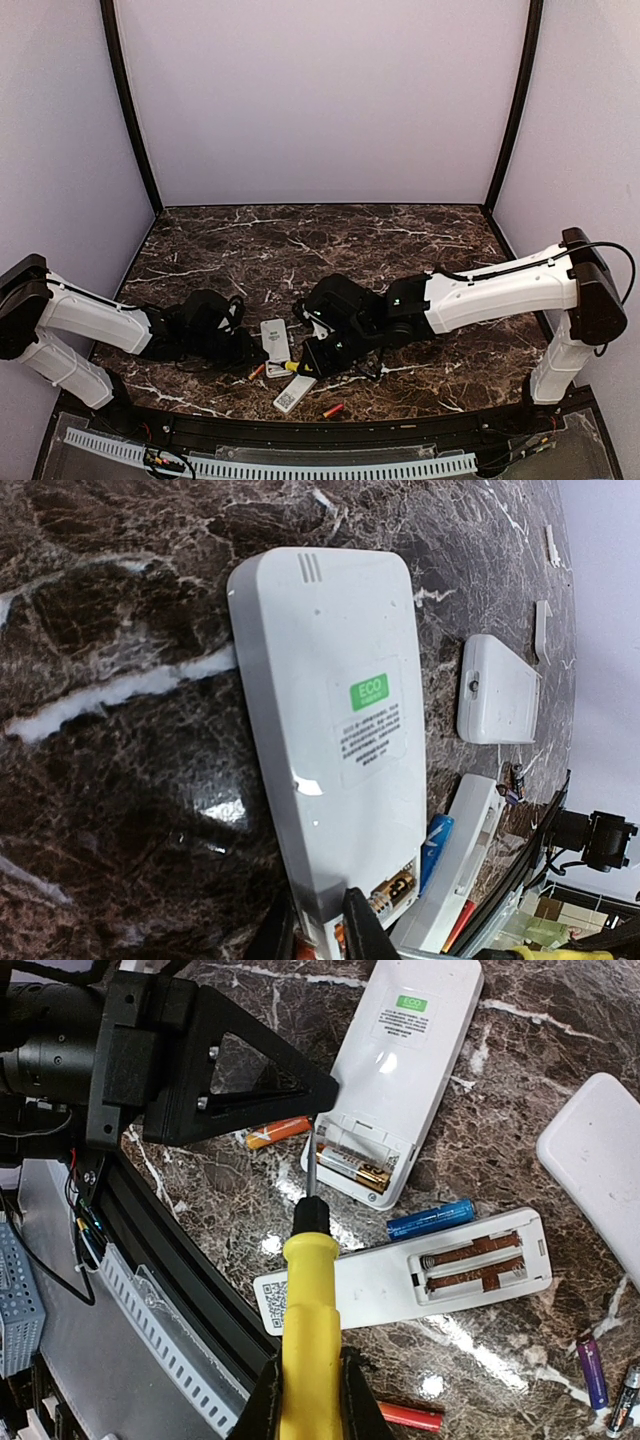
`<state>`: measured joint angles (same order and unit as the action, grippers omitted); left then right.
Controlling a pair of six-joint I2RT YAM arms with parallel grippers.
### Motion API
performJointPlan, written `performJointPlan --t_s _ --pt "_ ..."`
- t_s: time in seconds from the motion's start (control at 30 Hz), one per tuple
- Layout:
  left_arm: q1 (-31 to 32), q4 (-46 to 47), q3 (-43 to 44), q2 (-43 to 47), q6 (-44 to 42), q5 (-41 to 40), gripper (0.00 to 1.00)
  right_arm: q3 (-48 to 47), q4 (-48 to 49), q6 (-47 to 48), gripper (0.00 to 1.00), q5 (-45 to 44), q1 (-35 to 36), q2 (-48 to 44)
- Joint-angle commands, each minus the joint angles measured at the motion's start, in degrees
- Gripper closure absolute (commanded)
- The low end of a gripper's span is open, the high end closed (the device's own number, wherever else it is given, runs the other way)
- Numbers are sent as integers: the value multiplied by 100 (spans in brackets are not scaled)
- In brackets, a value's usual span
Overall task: Unload the batteries from the remote control
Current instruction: Remove the battery from the remote control without the battery cover, then adjust the remote control without the battery cover at the center of the board.
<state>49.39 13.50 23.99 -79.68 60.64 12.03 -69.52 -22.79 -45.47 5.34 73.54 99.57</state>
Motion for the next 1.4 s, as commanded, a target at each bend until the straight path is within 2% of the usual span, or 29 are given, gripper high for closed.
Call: performJointPlan --t_s 0.0,0.27,0.5,0.63,0.73,1.03,1.17,1.37 --pt "23 -347 23 -10 -87 9 84 -173 296 152 100 171 -26 123" --pt "27 -518 85 154 -184 -188 83 -170 85 147 100 -26 -16 -87" --pt "6 -1548 567 836 -766 -667 57 139 -529 -135 100 -772 -50 -798" --pt "-148 -1916 1043 807 -1283 -600 47 453 -568 -364 100 -1007 -144 -1096" --pt "-231 -1960 1481 355 -1775 -332 42 611 -569 -486 100 -1143 -219 -1236" --pt "-236 -1909 3027 -1311 -2488 374 40 852 -536 -691 100 -1273 -260 -1508" --pt "-236 -2074 3447 -1924 -2670 401 39 984 -508 -781 100 -1300 -258 -1645" --pt "-236 -2403 3721 -2390 -3001 364 37 1059 -490 -801 100 -1343 -270 -1746"
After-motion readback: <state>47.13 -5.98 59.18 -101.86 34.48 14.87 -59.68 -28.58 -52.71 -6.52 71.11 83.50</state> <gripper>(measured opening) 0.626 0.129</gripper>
